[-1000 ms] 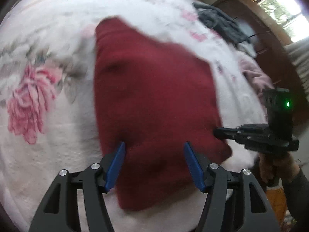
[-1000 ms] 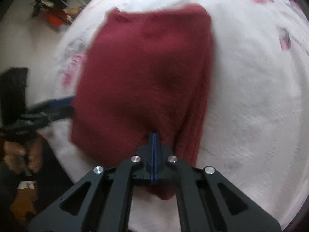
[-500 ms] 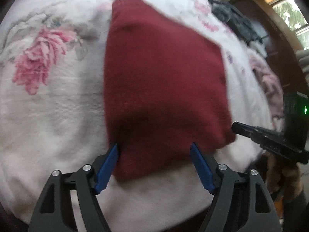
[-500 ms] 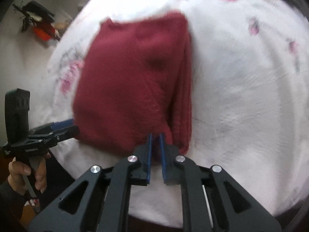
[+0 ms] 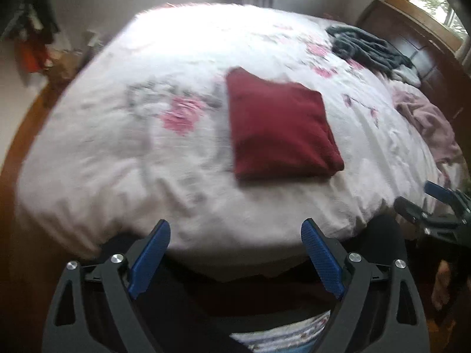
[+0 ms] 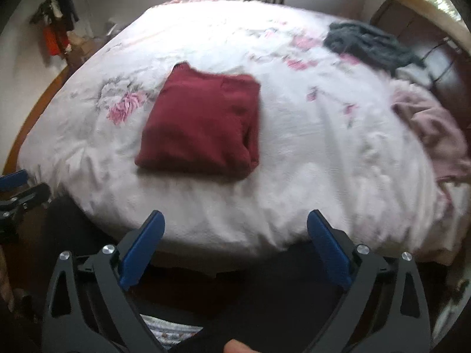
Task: Fold small clothes
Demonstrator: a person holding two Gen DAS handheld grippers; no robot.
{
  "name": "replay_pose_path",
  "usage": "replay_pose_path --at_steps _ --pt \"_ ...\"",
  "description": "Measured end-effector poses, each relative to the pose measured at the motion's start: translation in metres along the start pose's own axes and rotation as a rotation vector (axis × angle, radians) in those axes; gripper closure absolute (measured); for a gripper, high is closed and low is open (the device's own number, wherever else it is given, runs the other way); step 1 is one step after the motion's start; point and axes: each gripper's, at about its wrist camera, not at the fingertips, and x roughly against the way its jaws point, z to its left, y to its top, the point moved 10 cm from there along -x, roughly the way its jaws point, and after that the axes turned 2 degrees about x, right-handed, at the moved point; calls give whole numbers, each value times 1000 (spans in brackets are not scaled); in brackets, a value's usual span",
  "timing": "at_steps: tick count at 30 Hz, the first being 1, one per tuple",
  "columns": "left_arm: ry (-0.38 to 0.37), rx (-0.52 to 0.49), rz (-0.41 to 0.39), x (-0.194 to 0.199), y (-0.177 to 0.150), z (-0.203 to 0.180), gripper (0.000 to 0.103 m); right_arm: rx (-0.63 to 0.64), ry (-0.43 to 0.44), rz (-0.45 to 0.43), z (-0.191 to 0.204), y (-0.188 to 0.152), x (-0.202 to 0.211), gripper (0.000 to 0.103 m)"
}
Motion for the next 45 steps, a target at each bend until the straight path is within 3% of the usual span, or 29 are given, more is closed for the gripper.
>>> replay_pose_path --at_steps 2,4,7,9,14,18,28,45 --pt "-21 21 -18 26 4 -1 12 29 -54 4 6 6 29 5" --pt "-4 10 -72 63 15 -1 12 72 -53 6 13 10 58 5" --pt "4 -40 -87 114 31 -6 12 105 -90 -55 19 30 118 5" --pt "-28 -63 -110 145 37 -12 12 110 -80 -86 21 39 152 5" --pt "-15 -87 -189 200 47 -16 12 74 -61 -146 17 52 208 4" --pt "-37 -96 -193 196 43 -25 12 41 -66 -178 12 53 223 3" --pt "-55 -46 -100 148 26 -39 12 12 -18 -119 16 42 186 3" --pt "-55 -48 -91 138 37 -43 12 -3 -12 -108 11 52 170 3"
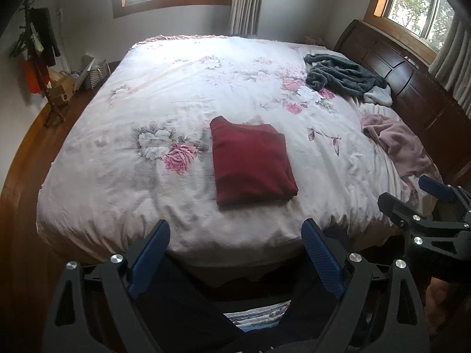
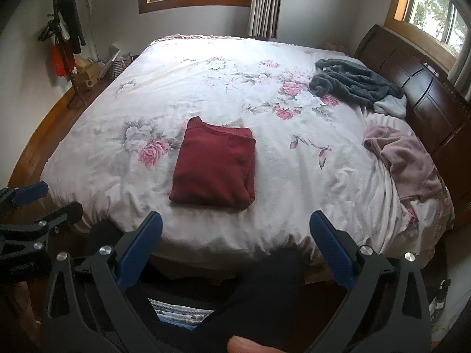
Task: Fold small clothes
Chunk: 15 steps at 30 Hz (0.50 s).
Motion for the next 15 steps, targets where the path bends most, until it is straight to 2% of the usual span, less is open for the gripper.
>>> replay_pose_path --at_steps 11,15 --pt "-9 -1 2 -4 -2 -4 12 -1 -22 -7 -1 -3 -4 3" --pt "-10 5 -2 -3 -4 -7 12 -12 -5 -5 -2 -6 -6 3"
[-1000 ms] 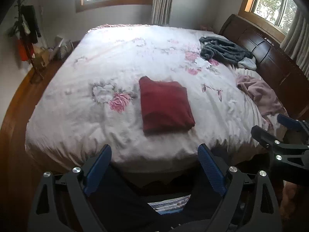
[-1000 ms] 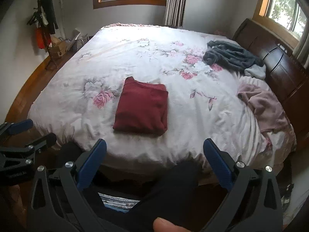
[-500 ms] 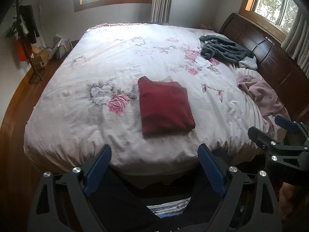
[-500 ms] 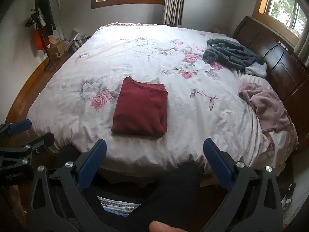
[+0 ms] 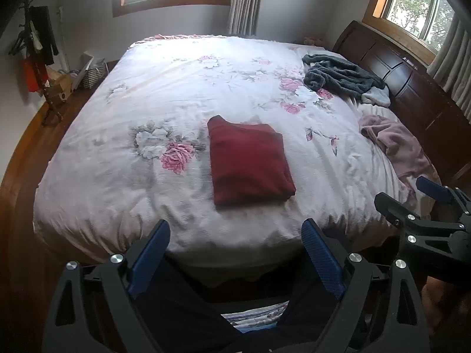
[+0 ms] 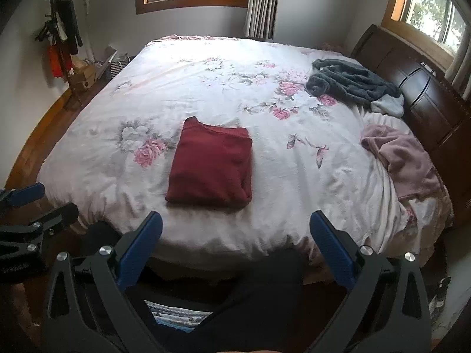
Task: Fold small clothes
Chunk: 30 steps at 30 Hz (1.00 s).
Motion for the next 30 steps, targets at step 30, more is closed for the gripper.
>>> replay_pose_path --at_steps 30 --pt "7 -5 11 -1 -3 -7 12 -20 26 11 1 -2 -9 3"
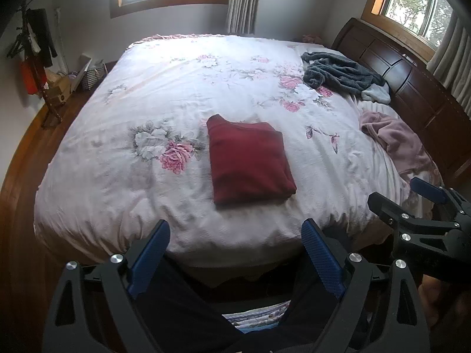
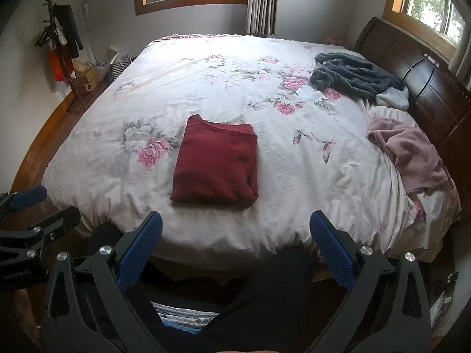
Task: Fold small clothes
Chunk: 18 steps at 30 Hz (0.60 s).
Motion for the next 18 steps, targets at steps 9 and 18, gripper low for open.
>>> replay_pose_path --at_steps 9,18 --pt "-1 -1 2 -1 2 0 12 2 0 -1 0 0 -1 3" --pt "0 3 1 -1 1 -2 12 0 0 0 -1 0 -1 3"
